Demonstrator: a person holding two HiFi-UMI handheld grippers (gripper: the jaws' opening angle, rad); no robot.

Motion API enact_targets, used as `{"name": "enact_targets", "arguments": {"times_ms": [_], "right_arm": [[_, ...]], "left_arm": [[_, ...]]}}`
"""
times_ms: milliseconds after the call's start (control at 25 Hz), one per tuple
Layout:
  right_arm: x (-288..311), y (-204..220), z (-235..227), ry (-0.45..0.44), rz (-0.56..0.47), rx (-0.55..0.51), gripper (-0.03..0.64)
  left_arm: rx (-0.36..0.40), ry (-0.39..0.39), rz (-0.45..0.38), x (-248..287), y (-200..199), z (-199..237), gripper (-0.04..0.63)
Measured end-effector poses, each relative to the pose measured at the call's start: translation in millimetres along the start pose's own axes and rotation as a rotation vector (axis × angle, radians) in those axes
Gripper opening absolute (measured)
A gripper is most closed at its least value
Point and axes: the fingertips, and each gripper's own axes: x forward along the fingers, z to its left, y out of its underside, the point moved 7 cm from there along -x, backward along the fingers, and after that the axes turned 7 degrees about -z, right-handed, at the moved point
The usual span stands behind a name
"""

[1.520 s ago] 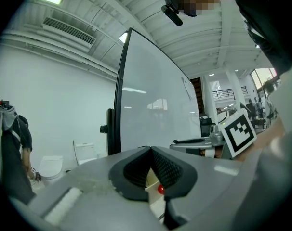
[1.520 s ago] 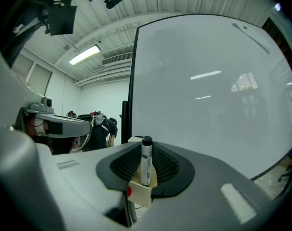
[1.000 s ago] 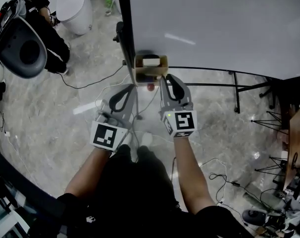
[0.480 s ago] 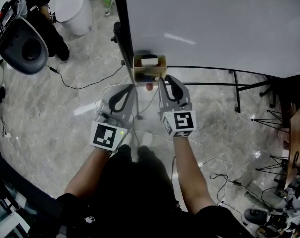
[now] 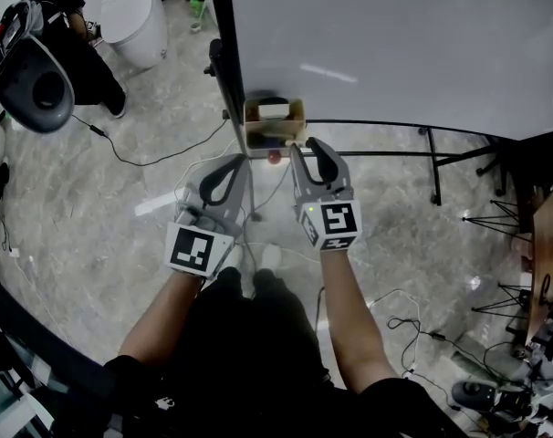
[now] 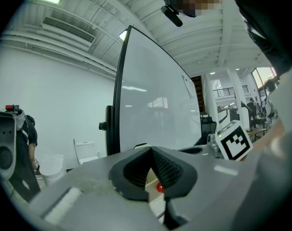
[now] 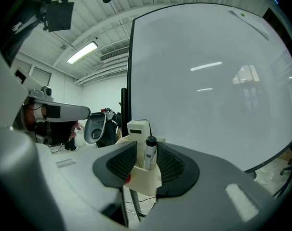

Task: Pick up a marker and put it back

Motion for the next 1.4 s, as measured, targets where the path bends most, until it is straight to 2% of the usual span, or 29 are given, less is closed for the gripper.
{"name": "enact_targets", "arguments": {"times_ms": [760,1160,1400], "right_arm": [[-32.4,-19.6,8.7,0.055,-0.026,-0.013,0.135],[-57.5,-50.7,38.4,0.064,-0.063,-0.044,0.031],[-75.4,-72.3,59.8,0.061,-0.096,-0.051,0.009]], "left_arm": [[0.011,0.056,-0.049,-7.9,-17.4,-13.2,0.005],[0.022,0.093,-0.099,-17.3,-36.6,-16.2,0.005],[0.028,0.107,-0.123,-27.2,-46.8,-13.9,0.005]]}}
